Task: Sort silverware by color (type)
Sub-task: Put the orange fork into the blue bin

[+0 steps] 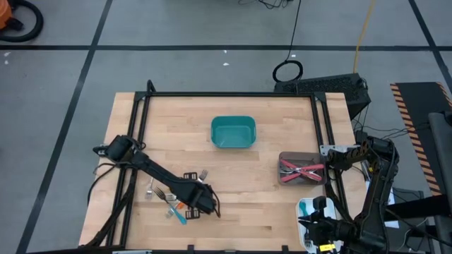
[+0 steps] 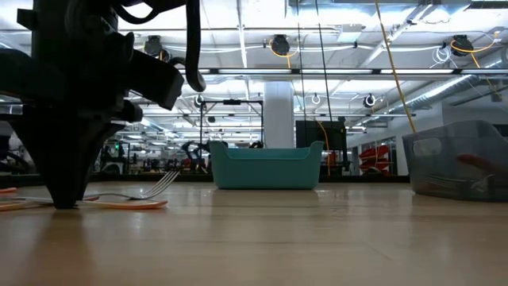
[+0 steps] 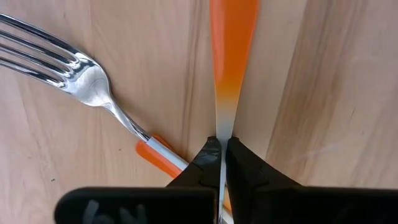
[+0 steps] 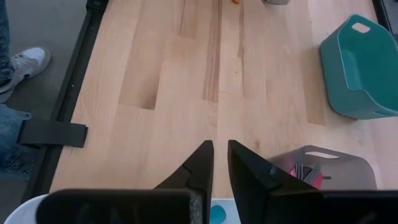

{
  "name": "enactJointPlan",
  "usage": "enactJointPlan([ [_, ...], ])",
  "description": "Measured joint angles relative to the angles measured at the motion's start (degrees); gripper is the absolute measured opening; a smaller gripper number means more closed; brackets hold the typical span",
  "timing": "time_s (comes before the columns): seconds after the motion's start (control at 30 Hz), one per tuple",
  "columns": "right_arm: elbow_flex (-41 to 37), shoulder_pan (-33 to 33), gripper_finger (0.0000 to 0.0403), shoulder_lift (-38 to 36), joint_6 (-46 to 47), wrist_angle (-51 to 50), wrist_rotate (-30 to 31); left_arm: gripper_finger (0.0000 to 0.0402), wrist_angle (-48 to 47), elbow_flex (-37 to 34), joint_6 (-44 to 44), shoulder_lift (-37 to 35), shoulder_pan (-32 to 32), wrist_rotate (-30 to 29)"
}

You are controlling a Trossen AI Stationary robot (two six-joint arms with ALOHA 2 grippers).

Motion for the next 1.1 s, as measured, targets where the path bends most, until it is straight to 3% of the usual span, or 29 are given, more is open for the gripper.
enactJointPlan([
  [0.2, 0.0, 0.0, 0.0045, 0.0, -0.4, 0.0, 2.6, 0.0006, -1.4, 4.4, 0.8, 0.6, 0.1, -2.8],
  [0.8, 0.0, 0.0, 0.0045, 0.0, -0.6, 0.2, 2.9, 0.0004, -3.7, 14.0, 4.6, 0.2, 0.1, -9.0],
  [1.1, -3.2, -3.0, 0.0045, 0.0, 2.2, 7.7, 18.2, 0.0004, -0.1, 14.0, 5.5, 0.2, 0.1, -9.0],
])
